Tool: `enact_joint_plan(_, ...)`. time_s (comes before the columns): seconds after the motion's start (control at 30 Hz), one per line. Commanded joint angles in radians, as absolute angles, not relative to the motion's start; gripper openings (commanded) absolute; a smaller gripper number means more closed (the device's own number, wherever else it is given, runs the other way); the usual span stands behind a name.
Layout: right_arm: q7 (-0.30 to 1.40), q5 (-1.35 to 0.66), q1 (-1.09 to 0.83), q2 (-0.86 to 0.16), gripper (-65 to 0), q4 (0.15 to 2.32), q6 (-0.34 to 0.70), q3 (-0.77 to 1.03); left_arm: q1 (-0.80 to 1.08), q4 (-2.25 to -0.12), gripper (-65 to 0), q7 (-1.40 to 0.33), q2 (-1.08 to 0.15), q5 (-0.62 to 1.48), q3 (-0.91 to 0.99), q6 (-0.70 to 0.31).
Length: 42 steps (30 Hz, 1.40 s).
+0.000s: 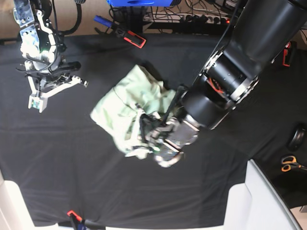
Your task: Fold the T-shirt properly
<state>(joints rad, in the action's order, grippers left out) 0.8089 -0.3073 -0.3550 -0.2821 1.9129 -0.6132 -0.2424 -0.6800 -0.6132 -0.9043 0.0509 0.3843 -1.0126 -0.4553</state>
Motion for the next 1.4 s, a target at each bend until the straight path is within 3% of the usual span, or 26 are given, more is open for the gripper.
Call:
enact_joint_plan(0.0, 0.791, -0.297, -0.351, -0.289, -65.0, 1.929, -0.613, -0.240, -0.723, -0.628, -65.0, -0.848, 0.084, 0.394, -1.056, -0.447)
enact_joint_plan(0.37, 0.791, -0.297, -0.341, -0.289, -65.0, 1.900, -0.613, -0.239, -0.808, -0.628, -65.0, -0.636, 0.150, 0.394, -1.484, -0.447)
enact_joint_plan(0.57, 0.789, -0.297, -0.331, -0.289, -65.0, 1.879, -0.613, -0.239, -0.822, -0.628, -65.0, -0.633, 0.151, 0.329, -1.484, -0.447)
enact_joint_plan(0.87, 0.792, -0.297, -0.303, -0.291, -65.0, 1.879, -0.613, -0.239, -0.691, -0.633, -65.0, -0.633, 0.147, -0.091, -1.484, -0.450)
enact_joint_plan(1.07, 0.792, -0.297, -0.302, -0.294, -65.0, 1.877, -0.613, -0.239, -0.713, -0.653, -65.0, -0.633, 0.091, -0.114, -1.484, -0.450)
enact_joint_plan(1.23, 0.792, -0.297, -0.302, -0.295, -65.0, 1.877, -0.613, -0.226, -0.716, -0.829, -65.0, -0.636, -0.013, -0.114, -1.484, -0.455)
enact_joint_plan(1.37, 0.794, -0.297, -0.302, -0.292, -65.0, 1.877, -0.613, -0.194, -0.716, -0.952, -65.0, -0.641, -0.094, -0.114, -1.484, -0.539)
